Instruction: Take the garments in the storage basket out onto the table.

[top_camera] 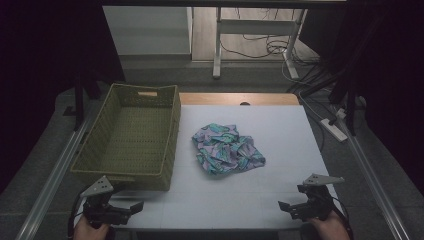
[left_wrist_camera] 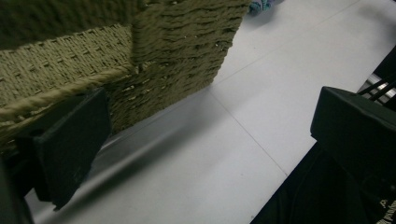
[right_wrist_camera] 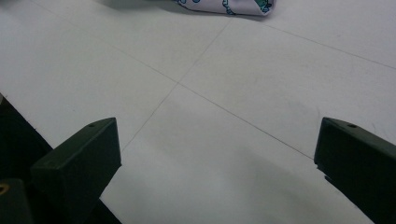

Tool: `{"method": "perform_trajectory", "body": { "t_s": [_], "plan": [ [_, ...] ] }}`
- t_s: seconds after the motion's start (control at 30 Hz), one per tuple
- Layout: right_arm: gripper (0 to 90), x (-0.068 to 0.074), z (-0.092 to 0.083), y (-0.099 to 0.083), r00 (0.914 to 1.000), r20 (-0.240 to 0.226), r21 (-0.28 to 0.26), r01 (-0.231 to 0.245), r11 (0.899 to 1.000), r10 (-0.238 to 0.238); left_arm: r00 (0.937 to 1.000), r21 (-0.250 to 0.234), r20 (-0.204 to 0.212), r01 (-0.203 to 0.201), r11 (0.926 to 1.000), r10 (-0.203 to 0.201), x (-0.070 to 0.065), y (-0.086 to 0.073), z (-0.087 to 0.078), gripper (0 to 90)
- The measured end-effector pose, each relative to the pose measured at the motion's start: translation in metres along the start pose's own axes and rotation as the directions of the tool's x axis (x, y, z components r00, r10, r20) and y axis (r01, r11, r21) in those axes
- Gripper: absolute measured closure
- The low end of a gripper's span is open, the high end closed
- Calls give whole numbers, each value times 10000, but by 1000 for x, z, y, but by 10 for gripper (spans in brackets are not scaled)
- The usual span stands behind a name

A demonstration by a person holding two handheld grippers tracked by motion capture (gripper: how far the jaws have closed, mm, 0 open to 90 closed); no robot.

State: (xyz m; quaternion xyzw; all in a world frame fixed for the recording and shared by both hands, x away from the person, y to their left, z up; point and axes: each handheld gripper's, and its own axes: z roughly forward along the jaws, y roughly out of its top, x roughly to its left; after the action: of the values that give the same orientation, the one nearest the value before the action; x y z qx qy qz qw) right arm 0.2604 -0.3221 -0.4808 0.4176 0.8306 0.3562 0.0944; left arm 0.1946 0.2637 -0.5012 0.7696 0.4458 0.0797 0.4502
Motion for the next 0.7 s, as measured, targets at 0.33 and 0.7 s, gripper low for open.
{"method": "perform_trajectory", "body": {
  "t_s": [0.33,0.7],
  "plan": [
    [6,-1,0,0,10000,-27,-2,-71,10000,71,9985,237,-496,229,9995,-217,10,-6,-11,0],
    [6,-1,-1,0,9999,77,0,-74,10000,74,9987,654,-475,225,9976,-194,15,-9,-13,0]
  ]
}}
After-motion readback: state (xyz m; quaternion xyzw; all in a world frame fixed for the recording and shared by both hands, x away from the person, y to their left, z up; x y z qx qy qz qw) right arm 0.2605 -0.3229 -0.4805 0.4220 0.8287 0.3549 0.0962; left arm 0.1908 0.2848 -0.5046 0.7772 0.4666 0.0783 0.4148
